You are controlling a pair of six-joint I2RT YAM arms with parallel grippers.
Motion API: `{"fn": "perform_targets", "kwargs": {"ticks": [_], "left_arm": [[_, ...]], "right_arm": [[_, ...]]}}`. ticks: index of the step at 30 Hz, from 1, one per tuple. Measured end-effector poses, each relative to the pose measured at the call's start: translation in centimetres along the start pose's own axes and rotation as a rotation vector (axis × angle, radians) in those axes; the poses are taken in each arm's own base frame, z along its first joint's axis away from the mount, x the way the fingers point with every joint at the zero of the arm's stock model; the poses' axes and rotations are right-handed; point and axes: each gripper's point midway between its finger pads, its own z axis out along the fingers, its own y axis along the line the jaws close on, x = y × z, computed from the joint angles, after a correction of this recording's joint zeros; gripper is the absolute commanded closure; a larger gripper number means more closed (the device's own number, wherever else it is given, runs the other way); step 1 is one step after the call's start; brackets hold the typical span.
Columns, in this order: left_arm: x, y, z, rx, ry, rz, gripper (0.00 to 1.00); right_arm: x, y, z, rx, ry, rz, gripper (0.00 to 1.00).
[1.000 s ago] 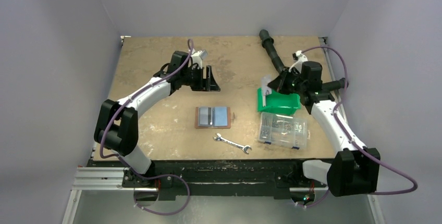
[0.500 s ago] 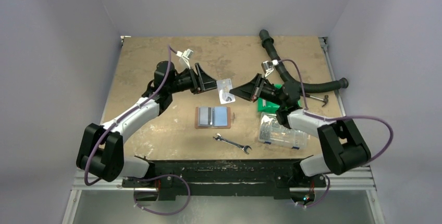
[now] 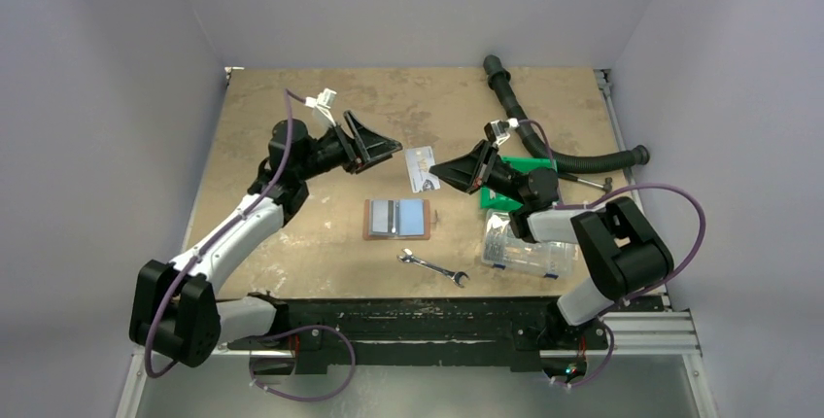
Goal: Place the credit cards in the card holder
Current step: Insert the credit card into the card holder.
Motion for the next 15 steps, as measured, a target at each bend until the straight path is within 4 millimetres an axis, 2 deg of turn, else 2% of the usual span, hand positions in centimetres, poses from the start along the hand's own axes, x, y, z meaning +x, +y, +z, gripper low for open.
{"fn": "perform_targets", "kwargs": {"ticks": [4,8,12,15], "left_arm": [[-1.4,-0.9,-1.0,-0.001,-0.057,0.027,0.27],[-1.6,-1.7,-1.1,0.029,-0.059,0.032,0.26],[-1.2,-3.0,-0.7,0.089,-0.035,0.035,0.37],[0.7,-3.0,0.6,0.110,0.031,0.003,0.45]], "right_arm": [[-0.1,-0.4,0.0,0.006,-0.002,0.023,1.00],[-0.3,-1.1,0.0,0.021,-0.011,0.052,1.00],[-0.6,-1.2,0.1,0.023,-0.027,0.059,1.00],[-0.7,-1.2,0.1,0.021,-0.034,0.058,1.00]]}}
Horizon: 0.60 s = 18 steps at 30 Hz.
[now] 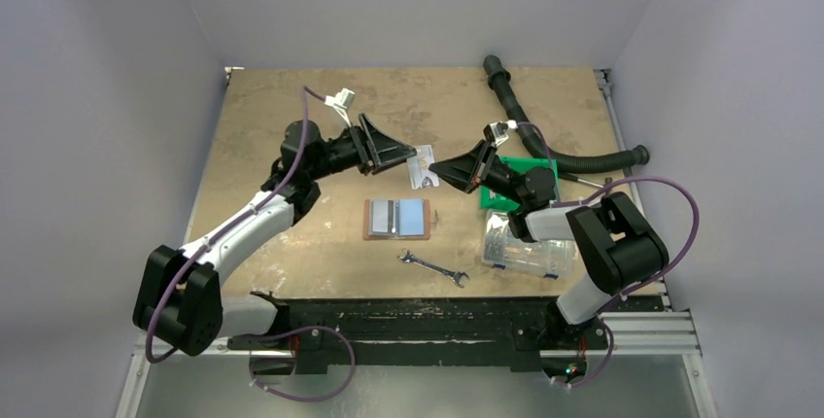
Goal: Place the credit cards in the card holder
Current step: Insert the credit card into the card holder.
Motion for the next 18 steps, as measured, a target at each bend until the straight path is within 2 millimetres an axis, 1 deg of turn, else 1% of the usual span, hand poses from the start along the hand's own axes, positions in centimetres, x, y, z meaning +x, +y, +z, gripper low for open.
{"fn": "perform_targets", "kwargs": {"ticks": [3,4,6,10,13,18], "left_arm": [[2.0,0.2,1.0,0.011,0.056,-0.035,0.55],[2.6,0.2,1.1,0.013,0.069,-0.045,0.58],[3.1,0.1,1.2,0.018,0.079,-0.052,0.60],[2.9,0.2,0.9,0.010,0.048,-0.055,0.64],[2.7,-0.1,0.6,0.012,0.022,-0.048,0.65],[2.4,-0.3,0.7,0.031,0.007,-0.055,0.71]], "right_arm": [[-0.2,0.0,0.0,-0.002,-0.012,-0.001,1.00],[-0.3,0.0,0.1,-0.003,-0.019,-0.003,1.00],[-0.5,0.1,0.1,-0.006,-0.027,-0.013,1.00],[-0.6,0.7,-0.1,-0.018,-0.050,-0.048,1.00],[-0.6,1.1,-0.2,-0.028,-0.067,-0.069,1.00],[-0.8,0.9,-0.3,-0.025,-0.087,-0.073,1.00]]}}
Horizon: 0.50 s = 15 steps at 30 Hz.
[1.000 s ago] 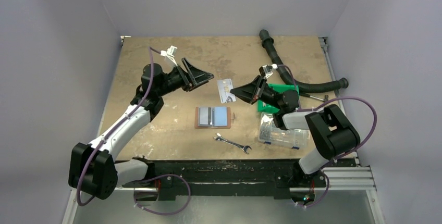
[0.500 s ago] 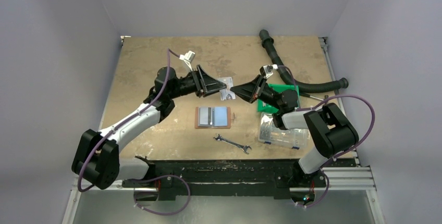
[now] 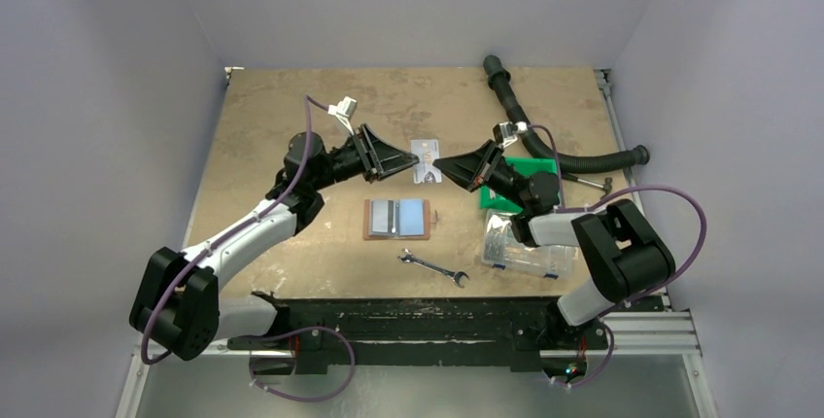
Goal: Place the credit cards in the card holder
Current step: Insert the credit card into the card holder.
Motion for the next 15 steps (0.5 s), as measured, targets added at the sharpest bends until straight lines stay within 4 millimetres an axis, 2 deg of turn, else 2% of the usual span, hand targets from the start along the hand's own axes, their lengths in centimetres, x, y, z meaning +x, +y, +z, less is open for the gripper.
{"fn": "perform_targets", "kwargs": {"ticks": [6,8,9,10,14,15], "left_arm": [[0.4,0.2,0.5,0.011,0.012,-0.006,0.82],[0.6,0.3,0.7,0.008,0.020,-0.011,0.96],[0.7,0.5,0.8,0.007,0.023,-0.012,1.00],[0.7,0.5,0.8,0.005,0.025,-0.015,1.00],[0.7,1.4,1.0,-0.063,0.050,0.055,1.00],[0.5,2.0,1.1,-0.118,0.059,0.097,1.00]], "right_arm": [[-0.1,0.5,-0.2,-0.010,-0.019,-0.019,1.00],[-0.2,0.7,-0.1,-0.016,-0.026,-0.027,1.00],[-0.2,0.6,-0.1,-0.014,-0.029,-0.028,1.00],[-0.3,0.6,-0.2,-0.012,-0.030,-0.028,0.97],[-0.1,-0.3,-0.5,0.013,-0.031,-0.035,0.57],[-0.1,-0.8,-0.7,0.028,-0.032,-0.045,0.53]]}}
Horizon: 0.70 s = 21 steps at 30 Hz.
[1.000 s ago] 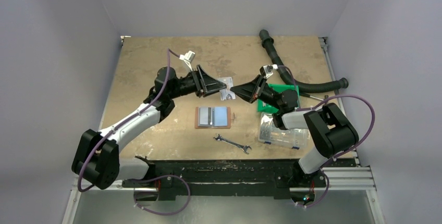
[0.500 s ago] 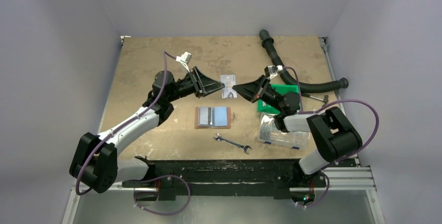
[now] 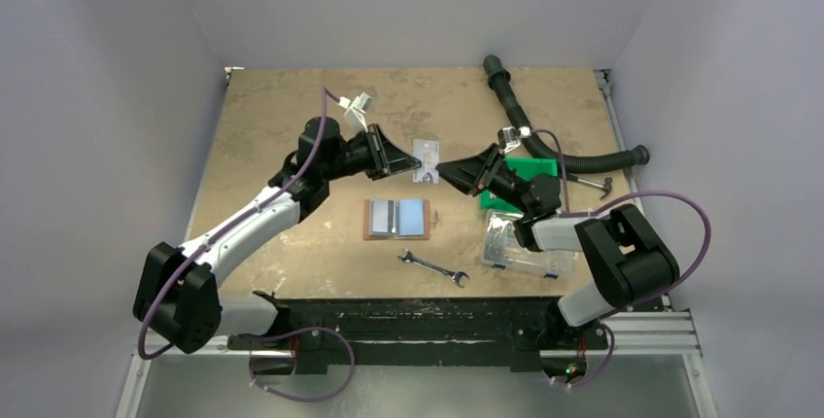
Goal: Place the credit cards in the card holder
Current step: Insert the credit card into the card holder.
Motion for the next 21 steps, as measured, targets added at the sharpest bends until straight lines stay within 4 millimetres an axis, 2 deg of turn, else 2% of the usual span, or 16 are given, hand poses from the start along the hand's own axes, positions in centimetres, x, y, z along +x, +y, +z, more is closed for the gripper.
{"fn": "perform_targets", "kwargs": {"ticks": [3,5,7,9,13,15,18,21], "left_arm": [[-1.3,2.1,-0.2,-0.190,-0.012,0.144,1.00],[-2.4,4.7,-1.4,-0.353,-0.022,0.251,1.00],[-2.3,7.4,-3.0,-0.485,0.008,0.310,1.00],[-1.2,10.5,-4.7,-0.598,0.084,0.328,1.00],[1.5,14.8,-6.4,-0.673,0.207,0.273,1.00],[3.2,16.6,-6.9,-0.673,0.260,0.217,1.00],[5.2,18.3,-7.2,-0.664,0.326,0.146,1.00],[6.3,19.2,-6.6,-0.626,0.370,0.098,1.00]], "right_arm": [[0.4,-2.6,-0.6,0.099,0.029,-0.052,0.49],[0.8,-5.3,-1.0,0.207,0.064,-0.110,0.48],[0.8,-7.7,-1.3,0.314,0.101,-0.168,0.49],[1.0,-9.7,-1.2,0.429,0.158,-0.249,0.54],[2.6,-10.6,-0.4,0.504,0.294,-0.381,0.79],[3.7,-11.0,-0.1,0.513,0.357,-0.413,0.87],[5.0,-13.0,-0.2,0.547,0.429,-0.408,0.98],[6.0,-15.8,-1.4,0.612,0.475,-0.369,1.00]]}}
